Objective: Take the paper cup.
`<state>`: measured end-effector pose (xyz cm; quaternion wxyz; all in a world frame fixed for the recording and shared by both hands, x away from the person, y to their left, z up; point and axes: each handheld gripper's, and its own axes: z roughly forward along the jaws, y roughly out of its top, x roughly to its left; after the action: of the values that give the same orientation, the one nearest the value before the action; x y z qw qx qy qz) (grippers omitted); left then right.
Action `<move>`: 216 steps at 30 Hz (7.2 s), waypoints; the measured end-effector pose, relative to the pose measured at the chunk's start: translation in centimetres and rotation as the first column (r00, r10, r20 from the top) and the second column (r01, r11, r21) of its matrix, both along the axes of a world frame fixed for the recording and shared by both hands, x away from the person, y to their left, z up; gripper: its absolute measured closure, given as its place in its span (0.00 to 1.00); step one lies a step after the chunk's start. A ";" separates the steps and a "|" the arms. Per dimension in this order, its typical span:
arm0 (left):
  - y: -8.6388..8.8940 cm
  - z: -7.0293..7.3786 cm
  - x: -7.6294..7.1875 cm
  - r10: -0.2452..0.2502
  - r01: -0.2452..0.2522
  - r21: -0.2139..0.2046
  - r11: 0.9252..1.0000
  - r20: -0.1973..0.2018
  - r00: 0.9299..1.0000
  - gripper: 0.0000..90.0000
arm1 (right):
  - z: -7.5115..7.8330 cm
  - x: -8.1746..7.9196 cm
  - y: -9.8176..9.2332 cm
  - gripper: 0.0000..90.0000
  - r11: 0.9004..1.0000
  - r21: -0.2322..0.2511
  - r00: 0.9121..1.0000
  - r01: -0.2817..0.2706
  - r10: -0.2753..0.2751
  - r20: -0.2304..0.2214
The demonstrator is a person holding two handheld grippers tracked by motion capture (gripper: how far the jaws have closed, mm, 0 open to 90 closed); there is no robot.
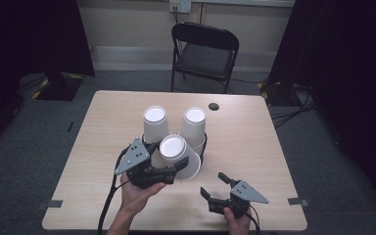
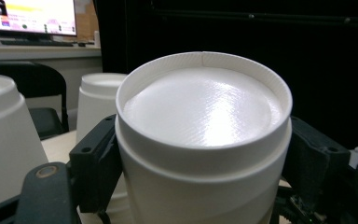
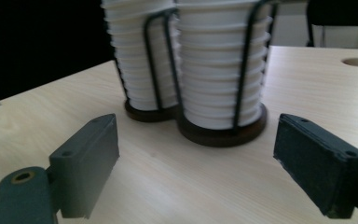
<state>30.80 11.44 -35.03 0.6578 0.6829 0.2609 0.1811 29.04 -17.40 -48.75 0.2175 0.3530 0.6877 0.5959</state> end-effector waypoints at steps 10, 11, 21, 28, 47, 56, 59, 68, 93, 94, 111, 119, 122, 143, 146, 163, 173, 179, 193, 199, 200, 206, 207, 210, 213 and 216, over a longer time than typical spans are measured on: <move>1.4 -3.0 -0.8 -0.027 0.022 -0.055 0.998 -0.084 0.996 0.24 | -0.3 -0.7 1.4 0.16 0.992 0.069 0.992 -0.110 0.105 0.071; 1.6 -3.5 -0.9 -0.022 0.015 -0.063 0.998 -0.101 0.995 0.24 | -0.3 -0.7 1.5 0.16 0.991 0.073 0.991 -0.110 0.104 0.085; 2.1 -5.5 -0.9 -0.035 0.007 -0.137 0.991 -0.198 0.980 0.24 | -0.4 -0.6 2.5 0.19 0.989 0.092 0.987 -0.116 0.105 0.124; 1.6 -6.0 -0.9 -0.053 0.018 -0.150 0.989 -0.231 0.972 0.24 | -0.3 -0.7 3.1 0.25 0.985 0.106 0.982 -0.137 0.121 0.145; -1.0 -6.2 -0.9 -0.148 0.096 -0.181 0.979 -0.297 0.943 0.24 | 0.1 -0.3 4.5 0.52 0.990 0.073 0.964 -0.116 0.095 0.247; -1.0 -6.1 -0.4 -0.159 0.103 -0.184 0.977 -0.319 0.934 0.24 | 0.0 -0.4 4.3 0.69 0.991 0.082 0.955 -0.102 0.074 0.287; -0.9 -6.1 -0.3 -0.160 0.109 -0.176 0.978 -0.310 0.937 0.23 | 0.0 -0.4 4.1 0.74 0.992 0.080 0.952 -0.096 0.068 0.297; -0.9 -6.0 -0.3 -0.171 0.120 -0.180 0.976 -0.301 0.938 0.22 | 0.1 -0.4 3.4 0.84 0.991 0.108 0.950 -0.081 0.043 0.311; 0.0 -6.3 -0.2 -0.130 0.100 -0.130 0.986 -0.245 0.961 0.11 | 0.0 -0.3 2.8 0.94 0.980 0.171 0.948 -0.098 0.040 0.315; 0.2 -6.3 -0.3 -0.121 0.096 -0.119 0.988 -0.228 0.966 0.14 | 0.0 -0.2 2.5 0.94 0.980 0.179 0.951 -0.086 0.027 0.308; 2.0 -6.7 -0.4 -0.067 0.064 -0.022 0.998 -0.121 0.990 0.17 | 0.3 -0.1 2.3 0.95 0.995 0.093 0.968 -0.039 0.015 0.250; 2.6 -7.4 -0.2 0.009 -0.005 0.087 0.996 -0.053 0.999 0.17 | 0.7 0.0 2.0 0.95 0.999 0.040 0.984 -0.031 0.023 0.176; 2.6 -7.7 -0.3 0.007 -0.003 0.114 0.994 -0.029 1.000 0.17 | 0.9 0.1 1.9 0.94 0.999 0.029 0.989 -0.037 0.032 0.146; 2.9 -8.9 -0.2 -0.026 0.035 0.208 0.978 -0.046 0.999 0.17 | 2.2 1.0 1.1 0.95 0.994 -0.079 0.996 -0.081 0.078 -0.041; 2.9 -8.9 -0.3 -0.025 0.032 0.233 0.972 -0.031 0.999 0.20 | 2.3 1.2 1.0 0.95 0.992 -0.080 0.993 -0.098 0.093 -0.068; 2.0 -8.8 -0.8 -0.129 0.125 0.330 0.936 -0.008 0.992 0.17 | 4.2 2.5 1.6 0.95 0.957 -0.203 0.948 -0.208 0.146 -0.283; 1.1 -9.0 -1.2 -0.207 0.179 0.423 0.888 0.021 0.978 0.17 | 5.2 3.4 1.1 0.95 0.932 -0.226 0.903 -0.282 0.179 -0.390; 0.9 -9.0 -1.0 -0.227 0.192 0.437 0.879 0.030 0.973 0.17 | 5.1 3.7 1.3 0.95 0.923 -0.227 0.876 -0.312 0.187 -0.444; -0.3 -10.4 -0.9 -0.285 0.225 0.526 0.820 0.035 0.958 0.17 | 5.4 4.6 2.2 0.95 0.887 -0.233 0.794 -0.400 0.208 -0.571; -0.8 -10.6 -1.1 -0.293 0.214 0.576 0.789 0.047 0.955 0.17 | 5.4 5.1 2.4 0.95 0.872 -0.245 0.768 -0.424 0.203 -0.608; -0.9 -10.7 -1.2 -0.298 0.216 0.577 0.787 0.049 0.953 0.16 | 5.5 5.1 2.4 0.95 0.868 -0.247 0.763 -0.431 0.205 -0.613; -2.1 -11.1 -1.1 -0.309 0.212 0.629 0.748 0.047 0.950 0.07 | 5.5 5.3 2.7 0.96 0.863 -0.238 0.751 -0.445 0.216 -0.624; -2.2 -11.2 -1.1 -0.316 0.228 0.615 0.755 0.037 0.948 0.07 | 5.5 5.4 2.7 0.96 0.869 -0.230 0.752 -0.438 0.215 -0.623; -2.7 -11.3 -1.0 -0.317 0.220 0.615 0.757 0.051 0.947 0.06 | 5.5 5.5 2.7 0.97 0.870 -0.227 0.752 -0.438 0.215 -0.623; -3.1 -11.0 -1.2 -0.324 0.219 0.616 0.756 0.061 0.944 0.05 | 5.4 5.6 2.7 0.97 0.877 -0.217 0.752 -0.429 0.213 -0.624; -3.8 -10.9 -1.3 -0.336 0.227 0.616 0.754 0.065 0.940 0.04 | 5.5 5.7 2.8 0.97 0.881 -0.210 0.753 -0.425 0.215 -0.622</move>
<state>29.48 7.66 -45.91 0.4472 0.8688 0.0263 0.2109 34.70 -14.62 -43.30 -0.0529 0.3503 0.8630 0.3602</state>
